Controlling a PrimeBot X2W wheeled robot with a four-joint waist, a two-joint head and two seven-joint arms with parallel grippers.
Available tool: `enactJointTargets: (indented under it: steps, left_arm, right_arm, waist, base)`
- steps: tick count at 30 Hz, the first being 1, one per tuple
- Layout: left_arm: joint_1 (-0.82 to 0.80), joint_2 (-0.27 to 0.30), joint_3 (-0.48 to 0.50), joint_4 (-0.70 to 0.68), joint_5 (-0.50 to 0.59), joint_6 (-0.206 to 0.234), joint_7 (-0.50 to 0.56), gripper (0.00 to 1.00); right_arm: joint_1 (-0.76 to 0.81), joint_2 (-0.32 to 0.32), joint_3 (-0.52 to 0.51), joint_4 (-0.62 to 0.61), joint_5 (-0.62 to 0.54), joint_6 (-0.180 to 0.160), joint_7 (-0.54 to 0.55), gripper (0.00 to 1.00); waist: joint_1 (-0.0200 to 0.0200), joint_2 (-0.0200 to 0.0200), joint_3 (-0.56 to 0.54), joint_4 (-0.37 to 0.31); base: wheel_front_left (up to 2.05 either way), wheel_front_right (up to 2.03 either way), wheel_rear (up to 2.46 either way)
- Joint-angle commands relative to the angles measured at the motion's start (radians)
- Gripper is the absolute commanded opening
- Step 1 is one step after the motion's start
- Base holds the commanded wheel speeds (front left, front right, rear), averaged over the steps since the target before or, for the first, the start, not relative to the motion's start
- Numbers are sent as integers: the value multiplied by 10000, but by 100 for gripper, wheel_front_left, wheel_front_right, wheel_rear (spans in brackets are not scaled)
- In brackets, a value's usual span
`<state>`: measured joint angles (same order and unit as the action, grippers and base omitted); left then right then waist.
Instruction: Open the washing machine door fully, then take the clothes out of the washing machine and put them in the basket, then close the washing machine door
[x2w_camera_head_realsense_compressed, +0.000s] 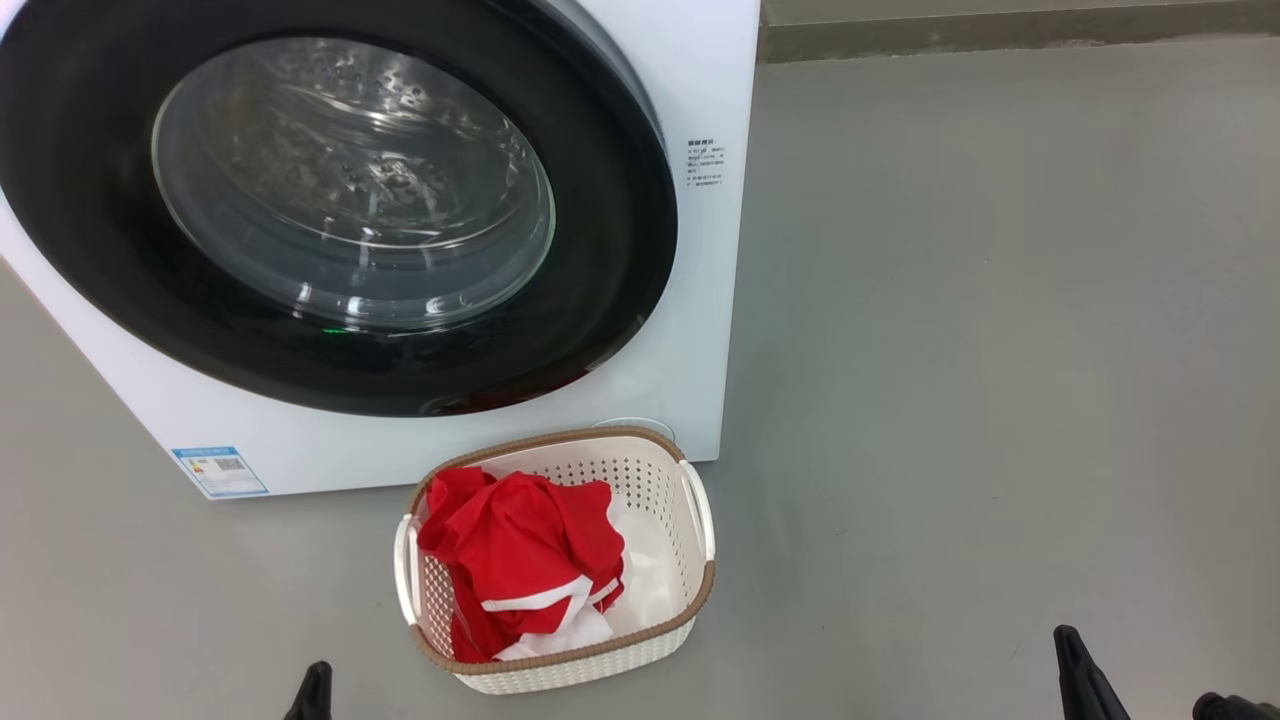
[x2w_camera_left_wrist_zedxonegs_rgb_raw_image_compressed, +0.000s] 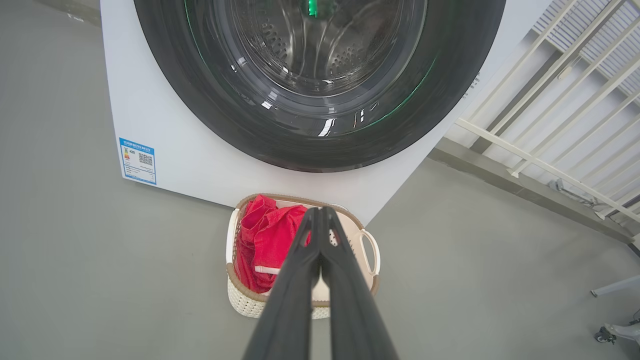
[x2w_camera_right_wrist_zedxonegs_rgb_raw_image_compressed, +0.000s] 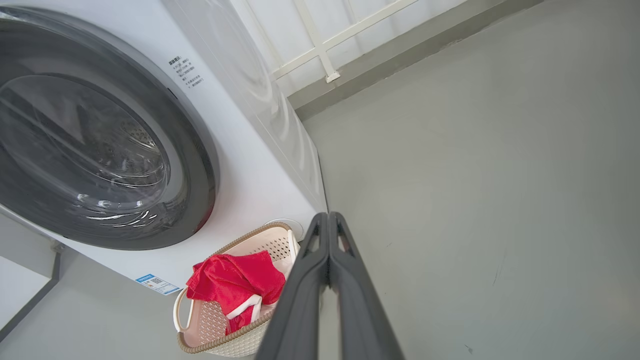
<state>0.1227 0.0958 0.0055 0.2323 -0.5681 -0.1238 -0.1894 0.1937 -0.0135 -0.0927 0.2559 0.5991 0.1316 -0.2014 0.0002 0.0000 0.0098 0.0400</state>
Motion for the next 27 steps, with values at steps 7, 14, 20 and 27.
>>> enactJointTargets:
  steps: [7,14,20,27]
  left_arm:
    - [-485,54,229,-170,-845,-15,219,0]
    - [-616,19,289,-149,-1535,-19,420,0]
    - [-709,-6,332,-134,-2027,-22,564,0]
    - [-841,-41,393,-113,-2719,-26,766,0]
  right_arm:
    - [-569,-186,18,-211,886,-2,200,0]
    - [-744,-215,25,-205,1568,-3,393,0]
    - [-868,-235,27,-200,2053,-3,533,0]
    - [-1043,-261,28,-194,2733,-4,732,0]
  waist:
    - [-2,0,-5,-28]
    - [-2,0,-9,-55]
    - [-2,0,-13,-74]
    - [-2,0,-17,-101]
  base:
    - [0,0,0]
    - [0,0,0]
    - [0,0,0]
    - [0,0,0]
